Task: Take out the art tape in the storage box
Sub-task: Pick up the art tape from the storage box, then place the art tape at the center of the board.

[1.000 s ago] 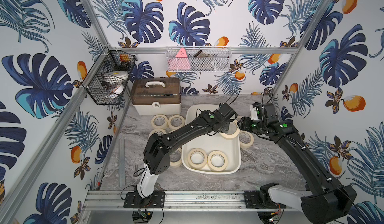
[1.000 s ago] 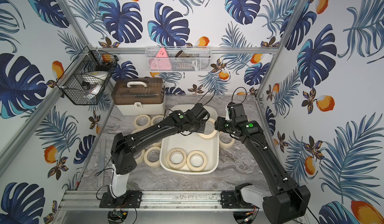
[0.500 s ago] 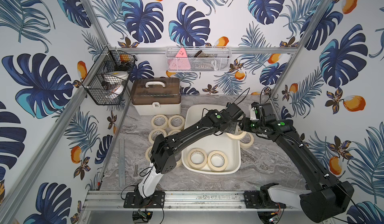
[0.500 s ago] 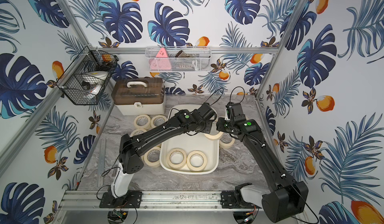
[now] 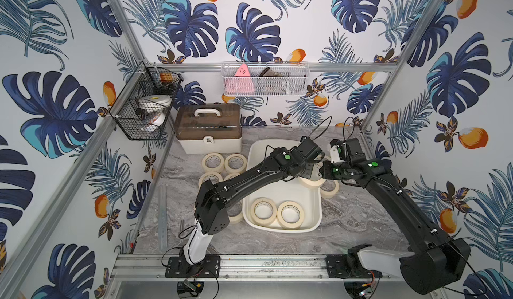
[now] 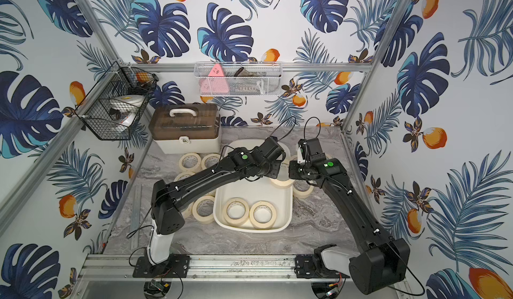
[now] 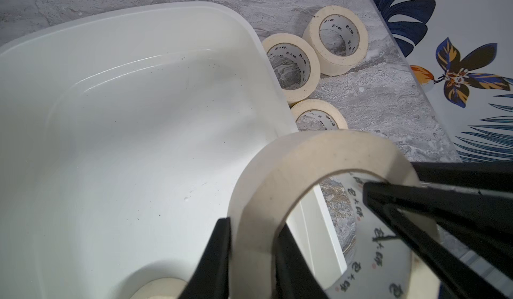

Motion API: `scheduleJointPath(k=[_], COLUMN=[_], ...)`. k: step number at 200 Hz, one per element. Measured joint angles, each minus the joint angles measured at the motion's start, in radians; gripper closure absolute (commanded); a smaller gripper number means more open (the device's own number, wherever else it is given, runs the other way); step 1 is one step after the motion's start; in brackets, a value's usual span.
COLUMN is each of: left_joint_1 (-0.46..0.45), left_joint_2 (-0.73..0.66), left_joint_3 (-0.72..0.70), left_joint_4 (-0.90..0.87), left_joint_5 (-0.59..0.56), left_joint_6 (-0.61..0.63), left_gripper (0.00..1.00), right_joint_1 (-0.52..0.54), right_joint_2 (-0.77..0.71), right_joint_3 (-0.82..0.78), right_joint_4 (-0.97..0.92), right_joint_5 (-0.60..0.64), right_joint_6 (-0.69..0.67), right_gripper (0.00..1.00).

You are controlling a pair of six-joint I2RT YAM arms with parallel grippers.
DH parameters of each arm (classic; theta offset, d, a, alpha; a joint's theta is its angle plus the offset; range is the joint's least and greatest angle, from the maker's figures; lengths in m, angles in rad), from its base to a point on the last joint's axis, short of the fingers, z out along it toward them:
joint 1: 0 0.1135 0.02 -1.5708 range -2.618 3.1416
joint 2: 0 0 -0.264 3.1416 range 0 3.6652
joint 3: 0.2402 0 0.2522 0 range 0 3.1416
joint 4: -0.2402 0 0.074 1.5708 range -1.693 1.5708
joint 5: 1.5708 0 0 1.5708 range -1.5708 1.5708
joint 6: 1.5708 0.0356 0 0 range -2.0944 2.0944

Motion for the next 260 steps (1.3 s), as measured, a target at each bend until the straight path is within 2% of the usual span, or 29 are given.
scheduleJointPath(k=[28, 43, 62, 115, 170, 206, 260], left_joint_1=[0.001, 0.001, 0.003, 0.038, 0.121, 0.18, 0.23], left_joint_2=[-0.071, -0.103, -0.139, -0.313, -0.463, -0.523, -0.553], left_joint_3=[-0.039, -0.055, -0.074, -0.193, -0.38, -0.496, -0.595], left_joint_4=[0.037, 0.061, 0.071, 0.118, 0.152, 0.162, 0.173], left_joint_5=[0.042, 0.056, 0.057, 0.021, -0.048, -0.067, -0.065], left_joint_6=[-0.022, -0.023, -0.022, -0.021, -0.021, -0.021, -0.021], left_gripper=[0.34, 0.25, 0.19, 0.11, 0.05, 0.01, 0.01], right_joint_1=[-0.01, -0.008, -0.008, -0.026, -0.147, -0.23, -0.302], right_joint_2=[0.002, 0.002, 0.004, 0.012, -0.004, -0.006, -0.026], right_joint_3=[0.0, 0.002, 0.008, 0.025, -0.007, -0.039, -0.146], right_joint_4=[0.013, 0.016, 0.015, 0.016, 0.027, 0.043, 0.058], right_joint_5=[0.051, 0.061, 0.066, 0.127, 0.224, 0.277, 0.446], right_joint_6=[0.046, 0.061, 0.072, 0.115, 0.237, 0.328, 0.518], right_gripper=[1.0, 1.0, 1.0, 1.0, 1.0, 1.0, 1.0])
